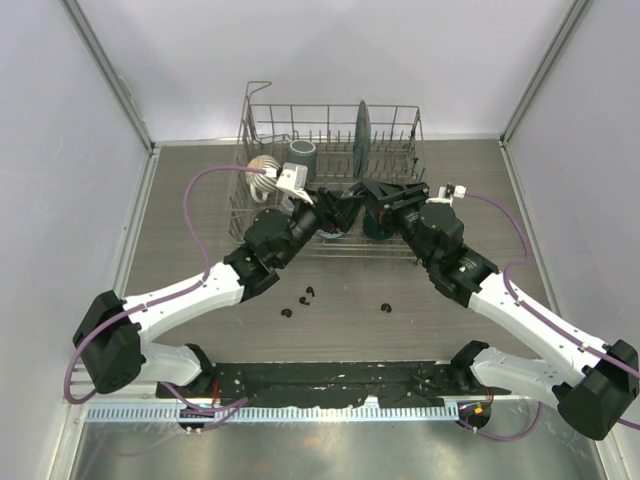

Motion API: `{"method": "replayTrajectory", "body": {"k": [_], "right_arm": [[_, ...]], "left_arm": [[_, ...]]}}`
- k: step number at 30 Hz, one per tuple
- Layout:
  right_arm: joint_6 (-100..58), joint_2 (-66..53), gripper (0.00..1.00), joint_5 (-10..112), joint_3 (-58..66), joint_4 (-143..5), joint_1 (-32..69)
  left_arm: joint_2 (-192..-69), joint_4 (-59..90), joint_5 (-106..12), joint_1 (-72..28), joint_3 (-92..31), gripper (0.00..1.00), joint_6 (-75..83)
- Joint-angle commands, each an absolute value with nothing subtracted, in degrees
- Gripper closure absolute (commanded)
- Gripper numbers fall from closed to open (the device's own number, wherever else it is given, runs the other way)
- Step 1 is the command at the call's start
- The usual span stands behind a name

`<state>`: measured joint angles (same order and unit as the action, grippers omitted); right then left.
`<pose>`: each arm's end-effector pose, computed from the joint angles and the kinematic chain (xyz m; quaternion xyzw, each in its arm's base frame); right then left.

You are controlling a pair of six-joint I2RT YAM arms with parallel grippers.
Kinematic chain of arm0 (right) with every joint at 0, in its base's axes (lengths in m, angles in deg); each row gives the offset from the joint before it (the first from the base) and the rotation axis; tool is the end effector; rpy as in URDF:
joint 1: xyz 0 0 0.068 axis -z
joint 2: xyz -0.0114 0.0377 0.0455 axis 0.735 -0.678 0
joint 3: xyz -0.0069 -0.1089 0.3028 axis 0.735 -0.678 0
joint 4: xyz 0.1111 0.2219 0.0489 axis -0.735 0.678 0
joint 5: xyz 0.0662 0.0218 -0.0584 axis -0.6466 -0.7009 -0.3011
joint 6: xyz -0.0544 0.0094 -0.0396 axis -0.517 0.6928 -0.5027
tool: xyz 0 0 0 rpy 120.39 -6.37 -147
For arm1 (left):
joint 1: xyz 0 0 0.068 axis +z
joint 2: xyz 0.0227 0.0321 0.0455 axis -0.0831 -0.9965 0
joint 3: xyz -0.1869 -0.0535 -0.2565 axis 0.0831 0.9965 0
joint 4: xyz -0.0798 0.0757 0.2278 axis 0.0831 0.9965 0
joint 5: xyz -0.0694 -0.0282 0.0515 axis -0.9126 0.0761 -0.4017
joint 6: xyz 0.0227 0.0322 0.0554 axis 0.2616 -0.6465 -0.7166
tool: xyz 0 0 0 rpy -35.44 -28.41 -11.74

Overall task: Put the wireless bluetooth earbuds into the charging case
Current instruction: Pick up the charging case at the center of the board.

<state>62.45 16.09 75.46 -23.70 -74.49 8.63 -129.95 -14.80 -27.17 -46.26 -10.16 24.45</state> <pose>0.1841 0.1268 0.3855 0.4093 0.6157 0.5511 0.3869 0.2011 -0.2315 0.3981 0.0316 0.6518 -0.4538 0.6068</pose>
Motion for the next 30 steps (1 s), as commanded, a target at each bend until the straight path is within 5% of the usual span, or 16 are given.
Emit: {"method": "replayTrajectory", "body": {"k": [1,5,12,15,16,19,27,30], "right_arm": [[63.2,16.62,0.99,75.67,-22.73,-76.48,8.2],[63.03,16.45,0.99,75.24,-22.56,-77.09,8.2],[62.07,16.8,0.99,74.44,-22.65,-77.97,8.2],[59.26,17.59,0.7,73.48,-22.73,-78.5,8.2],[55.86,17.76,0.48,72.87,-22.73,-78.93,8.2],[51.62,19.08,0.19,73.39,-21.16,-74.91,8.29],[40.97,19.18,0.11,63.39,-12.9,-59.64,13.02],[44.11,15.4,0.11,45.49,-10.61,-57.49,19.52]], "left_arm": [[-130.69,-19.16,-27.17,-46.56,-13.06,0.36,23.45],[-130.96,-18.63,-27.34,-46.56,-13.23,0.44,23.54],[-131.48,-17.57,-28.13,-46.56,-13.41,0.8,23.36],[-131.14,-16.08,-28.84,-46.56,-13.67,0.97,21.78],[-130.52,-15.47,-29.01,-46.56,-13.5,1.0,21.25],[-128.42,-13.53,-31.45,-45.51,-12.71,1.0,18.53],[-121.65,-10.28,-54.65,-31.9,-9.37,1.0,18.0],[-120.59,-5.64,-61.43,-29.16,-11.46,1.0,15.2]]}}
